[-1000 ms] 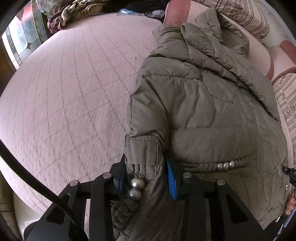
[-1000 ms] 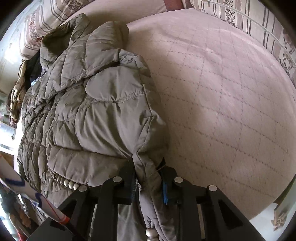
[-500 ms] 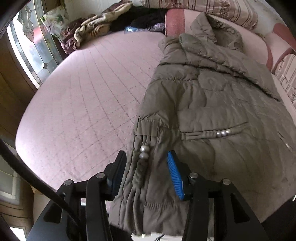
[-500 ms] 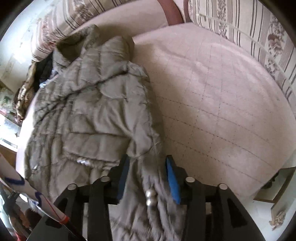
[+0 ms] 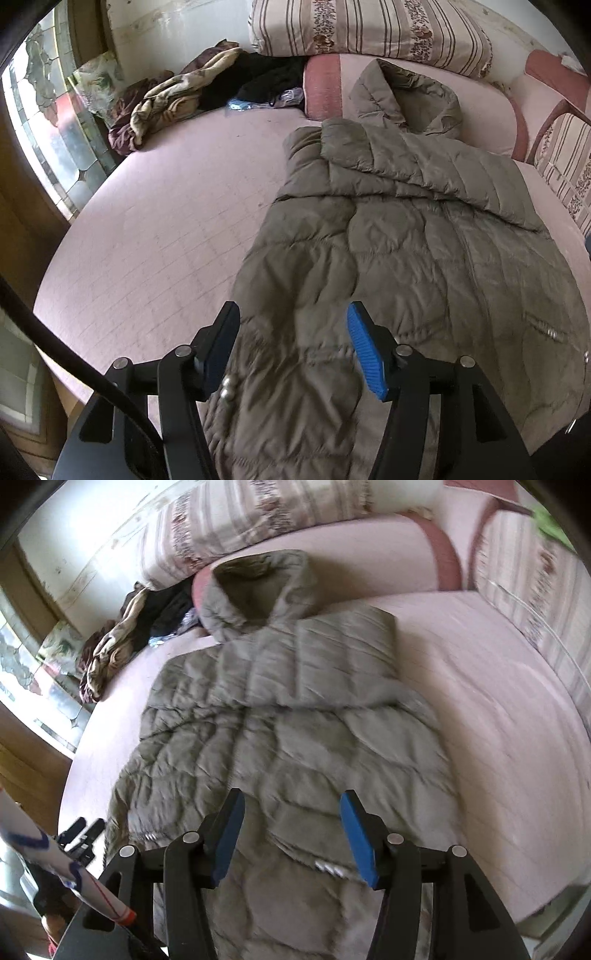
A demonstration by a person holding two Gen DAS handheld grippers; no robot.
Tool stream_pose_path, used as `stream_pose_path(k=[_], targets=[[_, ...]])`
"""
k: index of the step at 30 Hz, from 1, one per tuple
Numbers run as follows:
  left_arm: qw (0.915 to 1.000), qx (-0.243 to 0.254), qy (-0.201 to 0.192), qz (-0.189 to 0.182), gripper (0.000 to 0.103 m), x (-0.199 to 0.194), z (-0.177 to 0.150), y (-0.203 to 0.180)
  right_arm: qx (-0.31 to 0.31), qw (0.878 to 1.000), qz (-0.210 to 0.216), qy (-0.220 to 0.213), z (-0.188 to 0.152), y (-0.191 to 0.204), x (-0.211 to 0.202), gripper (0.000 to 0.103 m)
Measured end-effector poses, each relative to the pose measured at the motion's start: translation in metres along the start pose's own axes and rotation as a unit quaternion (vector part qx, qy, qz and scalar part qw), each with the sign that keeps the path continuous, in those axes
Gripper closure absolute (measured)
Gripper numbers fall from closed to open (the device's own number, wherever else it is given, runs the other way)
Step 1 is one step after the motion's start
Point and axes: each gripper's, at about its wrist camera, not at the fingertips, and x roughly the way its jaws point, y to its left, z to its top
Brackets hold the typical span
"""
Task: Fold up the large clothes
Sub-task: 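Grasp the hood with the right gripper and lift it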
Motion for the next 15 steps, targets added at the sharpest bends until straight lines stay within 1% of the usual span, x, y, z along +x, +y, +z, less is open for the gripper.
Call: stream_pose_path(k=[4,9,15], targets=[[1.0000,-0.004,-0.004,-0.005,0.043,0.017,0.021,-0.008,-0.030,0.999,-0.010,-0.011,0.035,0.032,0.018,0.044],[0.9998,-0.013,-0.008,-0.014,0.043,0.043,0.045,-0.011,-0.050,0.998,-0.017,-0.018,0.077,0.064,0.039,0.042],[0.9998,-0.019,-0.006,-0.007,0.043,0.074,0.057,-0.008,-0.062,0.997,-0.032,-0.031,0.137,0.099,0.075,0.038]])
